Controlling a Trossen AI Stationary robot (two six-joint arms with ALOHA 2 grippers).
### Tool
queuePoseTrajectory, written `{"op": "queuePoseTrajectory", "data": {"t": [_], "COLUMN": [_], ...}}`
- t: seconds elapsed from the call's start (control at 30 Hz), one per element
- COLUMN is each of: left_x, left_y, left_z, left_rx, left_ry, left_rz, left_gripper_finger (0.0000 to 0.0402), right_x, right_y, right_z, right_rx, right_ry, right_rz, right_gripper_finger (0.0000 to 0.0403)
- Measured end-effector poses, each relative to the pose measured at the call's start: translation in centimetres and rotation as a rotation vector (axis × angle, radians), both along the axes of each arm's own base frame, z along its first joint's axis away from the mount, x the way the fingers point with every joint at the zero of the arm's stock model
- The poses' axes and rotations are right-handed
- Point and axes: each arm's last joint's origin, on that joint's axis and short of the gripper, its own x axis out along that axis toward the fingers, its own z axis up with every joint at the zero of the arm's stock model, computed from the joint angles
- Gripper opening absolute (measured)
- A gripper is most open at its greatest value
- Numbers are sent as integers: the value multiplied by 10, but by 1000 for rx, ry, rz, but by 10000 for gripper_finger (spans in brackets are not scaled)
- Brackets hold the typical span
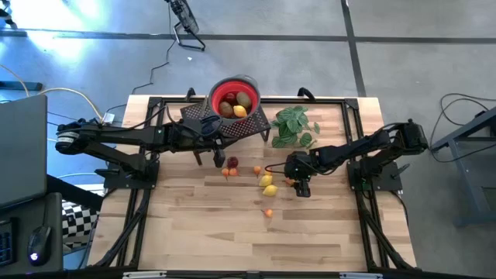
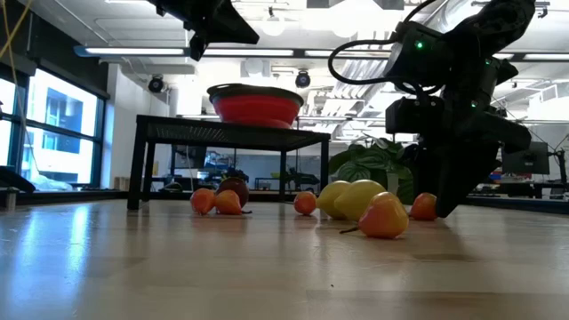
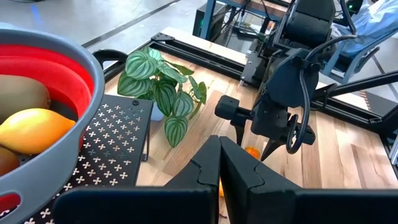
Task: Pick & Place Fruit
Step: Put the orange pear into the red basket on the shelf
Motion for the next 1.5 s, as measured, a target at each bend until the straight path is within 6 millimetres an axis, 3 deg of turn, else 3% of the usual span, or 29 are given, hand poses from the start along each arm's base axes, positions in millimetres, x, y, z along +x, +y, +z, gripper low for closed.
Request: {"op": "queuePoseTrajectory", "data": {"t": [0.53,1.0,1.13,1.3,1.5], "left_x": [0,0,0,0,-1], "left_y": [0,0,0,0,2], "left_z": [0,0,0,0,2], "left_rx": [0,0,0,0,18], "left_ry": [1,1,0,0,-14], "left_rz": [0,0,0,0,58], "left_gripper_finger": [0,0,0,0,0], "right_x": [2,2,0,-1,3], "right_y": [0,0,0,0,-1], "right_z": [1,1,4,21,57], "right_rx": [3,15,23,24,15], "right_ry": [-17,-16,-15,-70,-218], "right_rz": [-3,1,-15,-19,-59], "right_gripper_finger": [230,134,125,132,125]}}
